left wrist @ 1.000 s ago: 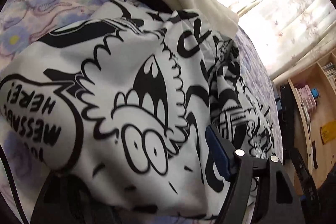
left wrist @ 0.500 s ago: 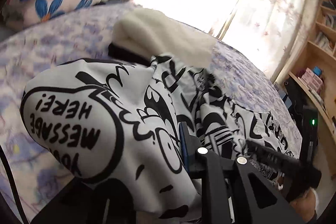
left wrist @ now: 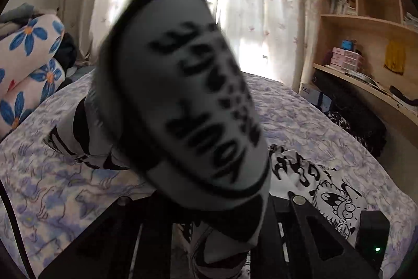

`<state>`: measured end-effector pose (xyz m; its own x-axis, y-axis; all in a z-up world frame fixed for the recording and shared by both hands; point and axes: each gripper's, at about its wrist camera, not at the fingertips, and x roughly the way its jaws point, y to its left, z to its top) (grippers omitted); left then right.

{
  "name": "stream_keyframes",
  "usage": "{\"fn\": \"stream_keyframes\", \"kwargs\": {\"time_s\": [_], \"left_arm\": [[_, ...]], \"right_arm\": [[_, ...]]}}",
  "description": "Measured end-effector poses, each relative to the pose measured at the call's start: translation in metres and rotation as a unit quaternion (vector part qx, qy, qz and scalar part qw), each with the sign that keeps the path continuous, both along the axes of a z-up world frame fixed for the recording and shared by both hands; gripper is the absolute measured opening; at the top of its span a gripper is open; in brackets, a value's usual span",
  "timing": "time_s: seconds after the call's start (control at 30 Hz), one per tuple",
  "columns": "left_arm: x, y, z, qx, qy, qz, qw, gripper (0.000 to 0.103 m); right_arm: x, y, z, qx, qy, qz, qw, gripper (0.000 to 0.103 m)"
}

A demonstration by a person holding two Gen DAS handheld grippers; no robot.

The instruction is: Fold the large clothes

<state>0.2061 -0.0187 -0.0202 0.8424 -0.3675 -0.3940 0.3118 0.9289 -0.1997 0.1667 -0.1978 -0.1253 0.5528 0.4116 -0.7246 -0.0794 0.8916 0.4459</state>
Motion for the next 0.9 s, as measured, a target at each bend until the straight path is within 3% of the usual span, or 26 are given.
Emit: {"fn": "stream_keyframes", "kwargs": {"time_s": [0.17,0.33,0.43,0.5,0.57,0.63,0.73,0.8,0.9], "left_arm": [[-0.007,-0.072,0.017,0.006,-0.025,-0.067,0.9974,0.014],[-0.023,-0.167,0.009,0.034,-0.038,-0.167,0.9847,0.014],[-0.026,-0.230,-0.034,0.094,0.002,-0.231,0.9684,0.014],[-0.018,-0.267,-0.083,0.162,0.067,-0.244,0.9538,0.014],[-0.016,-0.270,-0.105,0.169,0.073,-0.237,0.9539,0.015],[-0.019,-0.261,-0.100,0.159,0.063,-0.237,0.9564,0.018],[-0.020,-0.254,-0.089,0.166,0.083,-0.255,0.9488,0.029],[-0.020,-0.250,-0.079,0.163,0.116,-0.274,0.9408,0.056],[-0.022,-0.234,-0.063,0.133,0.160,-0.293,0.9331,0.066]], "right_arm": [[-0.039,-0.076,0.027,-0.015,-0.034,-0.095,0.995,0.010],[-0.077,-0.157,0.034,-0.060,-0.041,-0.211,0.975,0.010],[-0.091,-0.188,0.025,-0.089,-0.021,-0.259,0.962,0.010],[-0.095,-0.201,0.017,-0.096,-0.002,-0.277,0.956,0.010],[-0.098,-0.210,0.008,-0.090,0.015,-0.283,0.955,0.010],[-0.102,-0.215,0.007,-0.086,0.018,-0.279,0.956,0.010],[-0.111,-0.215,0.008,-0.080,0.016,-0.264,0.961,0.010],[-0.106,-0.216,0.012,-0.070,0.006,-0.256,0.964,0.010],[-0.098,-0.218,0.022,-0.066,-0.014,-0.255,0.965,0.010]]}}
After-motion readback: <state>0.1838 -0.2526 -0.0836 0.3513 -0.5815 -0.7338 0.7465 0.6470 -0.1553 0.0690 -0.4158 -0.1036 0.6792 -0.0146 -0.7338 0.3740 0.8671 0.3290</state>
